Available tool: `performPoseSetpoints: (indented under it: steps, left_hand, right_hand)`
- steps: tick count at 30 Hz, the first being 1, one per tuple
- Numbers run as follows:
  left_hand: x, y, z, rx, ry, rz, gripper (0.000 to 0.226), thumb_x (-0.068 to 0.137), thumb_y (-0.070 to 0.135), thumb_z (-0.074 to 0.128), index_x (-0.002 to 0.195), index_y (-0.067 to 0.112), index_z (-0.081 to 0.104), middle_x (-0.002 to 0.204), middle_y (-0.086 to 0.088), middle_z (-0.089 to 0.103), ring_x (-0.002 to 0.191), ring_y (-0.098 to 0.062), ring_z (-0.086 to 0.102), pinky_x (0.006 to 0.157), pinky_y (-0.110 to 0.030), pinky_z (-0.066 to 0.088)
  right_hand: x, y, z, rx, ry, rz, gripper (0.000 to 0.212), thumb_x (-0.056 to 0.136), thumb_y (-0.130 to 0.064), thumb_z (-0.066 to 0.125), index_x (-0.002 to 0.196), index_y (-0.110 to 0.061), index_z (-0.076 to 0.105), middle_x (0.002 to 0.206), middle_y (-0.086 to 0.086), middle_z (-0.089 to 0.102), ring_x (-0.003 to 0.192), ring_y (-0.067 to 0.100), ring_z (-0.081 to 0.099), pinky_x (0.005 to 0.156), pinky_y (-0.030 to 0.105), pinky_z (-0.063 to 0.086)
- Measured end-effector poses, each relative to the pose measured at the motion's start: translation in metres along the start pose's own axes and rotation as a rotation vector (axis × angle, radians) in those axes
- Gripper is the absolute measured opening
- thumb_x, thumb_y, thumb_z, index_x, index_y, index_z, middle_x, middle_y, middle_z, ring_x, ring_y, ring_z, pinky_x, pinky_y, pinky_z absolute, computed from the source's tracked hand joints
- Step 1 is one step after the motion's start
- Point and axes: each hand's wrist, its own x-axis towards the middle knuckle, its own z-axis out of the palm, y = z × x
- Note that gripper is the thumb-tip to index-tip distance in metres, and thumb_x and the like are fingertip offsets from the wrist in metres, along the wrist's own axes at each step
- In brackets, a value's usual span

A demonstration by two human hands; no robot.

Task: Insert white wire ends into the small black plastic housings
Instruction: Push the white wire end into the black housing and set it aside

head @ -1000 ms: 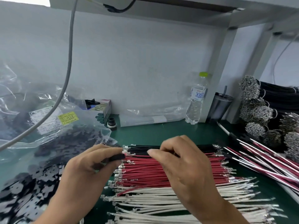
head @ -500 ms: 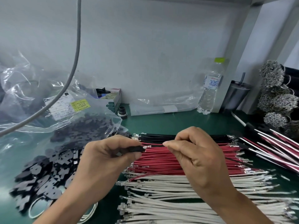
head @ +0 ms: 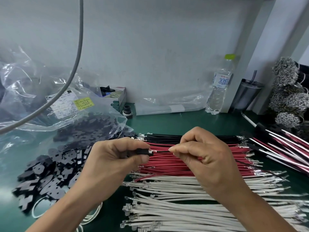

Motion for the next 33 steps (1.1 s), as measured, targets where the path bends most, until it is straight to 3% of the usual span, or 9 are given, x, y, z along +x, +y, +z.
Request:
performPoseSetpoints:
  steps: [6, 11, 16, 25, 30, 33]
  left_hand:
    - [-0.001, 0.002, 0.002, 0.085, -0.006, 0.056, 0.023, 0.069, 0.012, 0.085, 0.087, 0.027, 0.084, 0.087, -0.001, 0.080, 0.079, -0.017, 0.077, 0.072, -0.017, 0.058]
    - [-0.003, 0.001, 0.008, 0.374, 0.047, 0.157, 0.024, 0.073, 0.010, 0.087, 0.087, 0.029, 0.084, 0.084, 0.011, 0.078, 0.077, -0.011, 0.073, 0.069, -0.013, 0.055]
    - [-0.003, 0.003, 0.007, 0.240, 0.059, 0.104, 0.025, 0.071, 0.012, 0.087, 0.087, 0.031, 0.084, 0.083, 0.008, 0.079, 0.075, -0.009, 0.074, 0.067, -0.012, 0.055]
    - [-0.004, 0.005, 0.009, 0.303, 0.066, 0.129, 0.024, 0.072, 0.006, 0.088, 0.085, 0.026, 0.084, 0.079, 0.009, 0.078, 0.071, -0.006, 0.072, 0.064, -0.009, 0.051]
    - [-0.001, 0.002, 0.009, 0.219, 0.118, 0.093, 0.024, 0.078, 0.008, 0.084, 0.088, 0.029, 0.083, 0.077, 0.008, 0.079, 0.067, -0.008, 0.074, 0.062, -0.012, 0.055]
    - [0.001, -0.002, 0.007, 0.156, 0.219, 0.055, 0.022, 0.076, 0.010, 0.085, 0.088, 0.029, 0.082, 0.074, 0.003, 0.079, 0.065, -0.015, 0.075, 0.062, -0.018, 0.059]
  right_hand:
    - [0.000, -0.001, 0.004, 0.042, -0.017, 0.051, 0.011, 0.087, -0.017, 0.074, 0.094, -0.018, 0.082, 0.083, -0.008, 0.060, 0.078, 0.013, 0.061, 0.068, 0.015, 0.045]
    - [-0.001, -0.010, 0.011, -0.109, -0.048, -0.053, 0.013, 0.091, -0.019, 0.068, 0.096, -0.016, 0.080, 0.083, -0.008, 0.057, 0.080, 0.011, 0.057, 0.068, 0.025, 0.049]
    - [0.001, -0.007, 0.011, -0.081, -0.062, 0.004, 0.015, 0.091, -0.028, 0.069, 0.094, -0.017, 0.079, 0.086, -0.011, 0.060, 0.082, 0.009, 0.059, 0.072, 0.019, 0.046]
    - [0.000, -0.011, 0.022, -0.149, -0.029, -0.105, 0.013, 0.093, -0.022, 0.066, 0.088, -0.012, 0.073, 0.085, -0.006, 0.057, 0.080, 0.014, 0.055, 0.070, 0.030, 0.048]
    - [0.007, -0.012, 0.015, -0.387, 0.104, -0.171, 0.008, 0.092, -0.022, 0.072, 0.091, -0.015, 0.075, 0.089, -0.004, 0.060, 0.080, 0.017, 0.053, 0.064, 0.031, 0.046]
    - [0.000, -0.013, 0.013, -0.356, -0.059, -0.165, 0.005, 0.090, -0.026, 0.075, 0.088, -0.021, 0.074, 0.088, -0.010, 0.059, 0.079, 0.012, 0.051, 0.062, 0.027, 0.045]
